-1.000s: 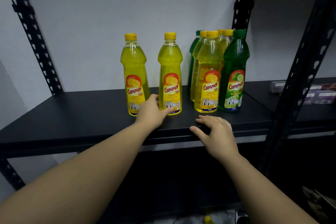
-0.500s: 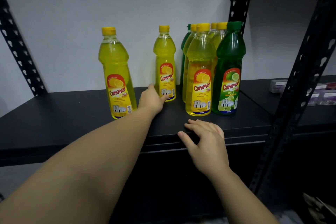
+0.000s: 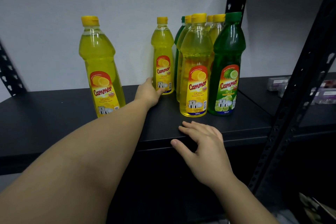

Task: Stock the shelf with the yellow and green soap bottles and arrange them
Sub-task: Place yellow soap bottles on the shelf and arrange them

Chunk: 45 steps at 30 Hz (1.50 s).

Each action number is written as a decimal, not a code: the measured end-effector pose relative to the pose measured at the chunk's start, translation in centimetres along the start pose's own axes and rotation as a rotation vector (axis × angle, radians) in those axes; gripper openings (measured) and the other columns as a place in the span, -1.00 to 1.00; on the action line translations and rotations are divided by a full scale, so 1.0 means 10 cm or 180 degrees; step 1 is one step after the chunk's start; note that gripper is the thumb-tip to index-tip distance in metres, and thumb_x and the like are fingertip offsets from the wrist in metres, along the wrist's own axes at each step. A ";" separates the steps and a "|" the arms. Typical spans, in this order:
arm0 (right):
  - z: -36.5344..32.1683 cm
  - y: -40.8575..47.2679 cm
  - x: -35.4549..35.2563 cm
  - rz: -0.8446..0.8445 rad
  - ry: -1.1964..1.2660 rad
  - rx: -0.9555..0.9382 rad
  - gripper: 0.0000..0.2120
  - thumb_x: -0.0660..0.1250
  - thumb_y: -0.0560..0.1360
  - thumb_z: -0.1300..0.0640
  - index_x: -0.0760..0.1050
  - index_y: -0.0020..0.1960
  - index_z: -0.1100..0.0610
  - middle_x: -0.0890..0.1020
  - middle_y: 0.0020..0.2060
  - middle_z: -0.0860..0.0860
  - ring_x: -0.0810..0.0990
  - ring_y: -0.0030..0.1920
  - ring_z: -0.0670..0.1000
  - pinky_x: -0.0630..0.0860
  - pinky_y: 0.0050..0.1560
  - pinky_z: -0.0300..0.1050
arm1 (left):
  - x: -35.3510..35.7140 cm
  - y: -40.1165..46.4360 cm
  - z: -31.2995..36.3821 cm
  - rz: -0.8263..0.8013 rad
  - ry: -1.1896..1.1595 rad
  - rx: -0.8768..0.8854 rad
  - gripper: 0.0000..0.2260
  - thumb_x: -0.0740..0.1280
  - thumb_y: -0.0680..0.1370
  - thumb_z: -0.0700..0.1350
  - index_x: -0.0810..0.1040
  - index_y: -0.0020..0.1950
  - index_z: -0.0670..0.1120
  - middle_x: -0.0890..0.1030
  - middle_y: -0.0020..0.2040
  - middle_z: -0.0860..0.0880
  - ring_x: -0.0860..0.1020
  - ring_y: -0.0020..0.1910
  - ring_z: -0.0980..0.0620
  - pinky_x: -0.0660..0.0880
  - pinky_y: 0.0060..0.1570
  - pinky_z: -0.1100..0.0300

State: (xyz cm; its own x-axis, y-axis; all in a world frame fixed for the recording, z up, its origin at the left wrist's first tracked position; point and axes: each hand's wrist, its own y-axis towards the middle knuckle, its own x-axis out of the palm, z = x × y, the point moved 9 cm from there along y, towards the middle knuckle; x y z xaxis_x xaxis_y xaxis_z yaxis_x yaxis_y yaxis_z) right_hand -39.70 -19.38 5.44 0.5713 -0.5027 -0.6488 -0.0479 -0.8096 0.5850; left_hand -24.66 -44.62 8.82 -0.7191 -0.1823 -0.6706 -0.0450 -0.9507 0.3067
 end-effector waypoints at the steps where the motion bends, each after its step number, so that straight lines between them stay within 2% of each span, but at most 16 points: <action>1: 0.01 0.00 0.00 0.0010 0.0014 -0.0002 -0.42 0.20 0.48 -0.42 0.60 0.34 -0.14 0.55 0.36 -0.27 0.36 0.44 -0.24 0.02 0.49 -0.23 | -0.01 -0.02 0.00 -0.0005 -0.0017 0.0016 -0.42 0.44 0.59 0.10 0.37 0.55 -0.03 0.58 0.40 -0.06 0.54 0.37 -0.10 0.46 0.30 0.02; 4: 0.02 0.01 -0.02 0.0031 0.0038 0.0004 -0.45 0.23 0.48 -0.41 0.61 0.32 -0.15 0.55 0.34 -0.29 0.36 0.42 -0.27 0.02 0.47 -0.25 | -0.04 -0.14 0.03 0.0016 0.0007 0.0054 -0.43 0.46 0.57 0.10 0.39 0.50 -0.06 0.59 0.36 -0.08 0.55 0.35 -0.13 0.49 0.26 0.01; 7: 0.02 0.03 -0.02 0.0079 0.0009 0.0023 -0.49 0.27 0.49 -0.39 0.63 0.29 -0.15 0.58 0.31 -0.28 0.38 0.40 -0.27 0.07 0.47 -0.21 | -0.14 -0.36 0.08 0.0068 0.0089 0.0024 -0.37 0.50 0.55 0.07 0.34 0.50 -0.15 0.55 0.39 -0.15 0.51 0.38 -0.16 0.47 0.25 0.01; 14: -0.03 0.04 -0.04 -0.0050 -0.0041 0.0154 -0.53 0.40 0.48 -0.30 0.63 0.31 -0.12 0.58 0.33 -0.23 0.40 0.40 -0.19 0.10 0.47 -0.14 | -0.43 -1.09 0.15 -0.0181 0.0426 0.0663 -0.36 0.51 0.51 0.12 0.37 0.50 -0.03 0.55 0.38 -0.04 0.52 0.36 -0.02 0.48 0.34 0.03; 17: -0.03 0.04 -0.04 -0.0122 -0.0014 0.0244 -0.52 0.40 0.50 -0.27 0.61 0.34 -0.09 0.57 0.36 -0.20 0.40 0.44 -0.14 0.10 0.50 -0.08 | -0.67 -1.37 0.09 -0.0178 0.0313 0.0783 -0.45 0.51 0.52 0.08 0.42 0.44 0.00 0.59 0.30 0.02 0.55 0.29 0.05 0.51 0.31 0.04; 20: -0.05 0.03 -0.06 -0.0084 0.0038 0.0308 -0.52 0.43 0.48 -0.26 0.64 0.32 -0.06 0.59 0.35 -0.16 0.43 0.43 -0.10 0.14 0.50 -0.04 | -0.93 -1.56 -0.08 -0.0102 0.0057 0.0791 -0.64 0.51 0.53 -0.01 0.51 0.29 0.03 0.60 0.15 0.07 0.57 0.15 0.10 0.56 0.22 0.03; 22: -0.05 0.03 -0.06 -0.0049 0.0090 0.0349 -0.51 0.44 0.46 -0.27 0.66 0.29 -0.05 0.61 0.32 -0.15 0.45 0.42 -0.09 0.17 0.50 -0.01 | -1.13 -1.64 -0.24 0.0076 -0.0105 0.0723 -0.75 0.52 0.52 -0.08 0.56 0.15 0.05 0.61 0.05 0.09 0.58 0.06 0.10 0.59 0.15 0.03; 25: -0.05 0.02 -0.07 -0.0023 0.0103 0.0381 -0.50 0.44 0.44 -0.28 0.67 0.27 -0.05 0.62 0.31 -0.15 0.46 0.41 -0.10 0.19 0.50 0.02 | -1.44 -1.67 -0.49 0.0460 -0.0263 0.0545 -0.80 0.54 0.48 -0.17 0.57 0.02 0.00 0.62 -0.02 0.03 0.60 -0.05 0.10 0.60 0.06 0.04; 27: -0.05 0.02 -0.06 -0.0040 0.0102 0.0378 -0.50 0.45 0.44 -0.27 0.66 0.28 -0.05 0.62 0.31 -0.14 0.46 0.41 -0.09 0.19 0.51 0.05 | -1.63 -1.66 -0.62 0.0652 -0.0226 0.0379 -0.74 0.56 0.46 -0.14 0.55 0.04 -0.02 0.60 0.02 -0.01 0.59 -0.06 0.11 0.59 0.01 0.10; 29: -0.05 0.02 -0.05 -0.0064 0.0097 0.0370 -0.49 0.45 0.43 -0.27 0.66 0.28 -0.05 0.62 0.32 -0.14 0.46 0.41 -0.08 0.19 0.51 0.05 | -1.76 -1.62 -0.74 0.0705 -0.0182 0.0129 -0.60 0.60 0.45 -0.06 0.53 0.19 -0.03 0.57 0.11 -0.01 0.58 -0.02 0.08 0.54 0.00 0.16; 31: -0.04 0.03 -0.05 -0.0077 0.0086 0.0368 -0.49 0.45 0.42 -0.28 0.66 0.29 -0.05 0.61 0.32 -0.14 0.46 0.41 -0.08 0.19 0.50 0.04 | -1.80 -1.53 -0.84 0.0553 -0.0197 -0.0113 -0.39 0.60 0.46 0.00 0.44 0.43 -0.06 0.53 0.21 0.02 0.57 0.10 0.04 0.49 0.07 0.16; 33: -0.04 0.02 -0.05 -0.0086 0.0086 0.0369 -0.49 0.46 0.43 -0.27 0.65 0.29 -0.06 0.61 0.32 -0.15 0.46 0.41 -0.09 0.18 0.50 0.02 | -1.74 -1.43 -0.89 0.0229 -0.0417 -0.0227 -0.25 0.60 0.46 0.00 0.34 0.56 -0.08 0.54 0.26 0.02 0.58 0.19 0.03 0.50 0.19 0.10; 35: -0.03 0.03 -0.05 -0.0075 0.0082 0.0370 -0.51 0.46 0.44 -0.26 0.65 0.29 -0.06 0.61 0.33 -0.15 0.45 0.41 -0.10 0.16 0.49 -0.03 | -1.65 -1.36 -0.92 -0.0023 -0.0783 -0.0269 -0.26 0.61 0.46 -0.07 0.35 0.56 -0.09 0.63 0.25 0.01 0.64 0.15 0.06 0.55 0.27 0.00; 38: -0.03 0.03 -0.04 -0.0075 0.0087 0.0362 -0.51 0.44 0.45 -0.27 0.65 0.29 -0.07 0.60 0.33 -0.17 0.44 0.41 -0.11 0.13 0.46 -0.10 | -1.62 -1.28 -0.98 0.0060 -0.1141 -0.0320 -0.37 0.62 0.43 -0.15 0.47 0.44 -0.08 0.71 0.13 0.01 0.68 0.08 0.08 0.56 0.28 -0.09; 45: -0.01 0.05 -0.04 0.0009 0.0141 0.0394 -0.56 0.45 0.46 -0.26 0.66 0.26 -0.11 0.60 0.30 -0.22 0.42 0.39 -0.16 0.10 0.47 -0.11 | -1.28 -1.09 -0.77 -0.0023 -0.1230 -0.0167 -0.42 0.65 0.40 -0.07 0.50 0.35 -0.02 0.72 0.07 0.04 0.69 0.07 0.09 0.59 0.16 0.04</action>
State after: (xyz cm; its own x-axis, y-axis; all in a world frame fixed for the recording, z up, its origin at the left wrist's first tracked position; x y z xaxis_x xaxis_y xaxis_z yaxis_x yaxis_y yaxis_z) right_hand -39.89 -19.56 6.00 0.6065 -0.4933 -0.6235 -0.1488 -0.8408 0.5204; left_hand -9.62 -33.88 8.93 -0.9275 -0.0771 -0.3657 -0.0228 -0.9650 0.2613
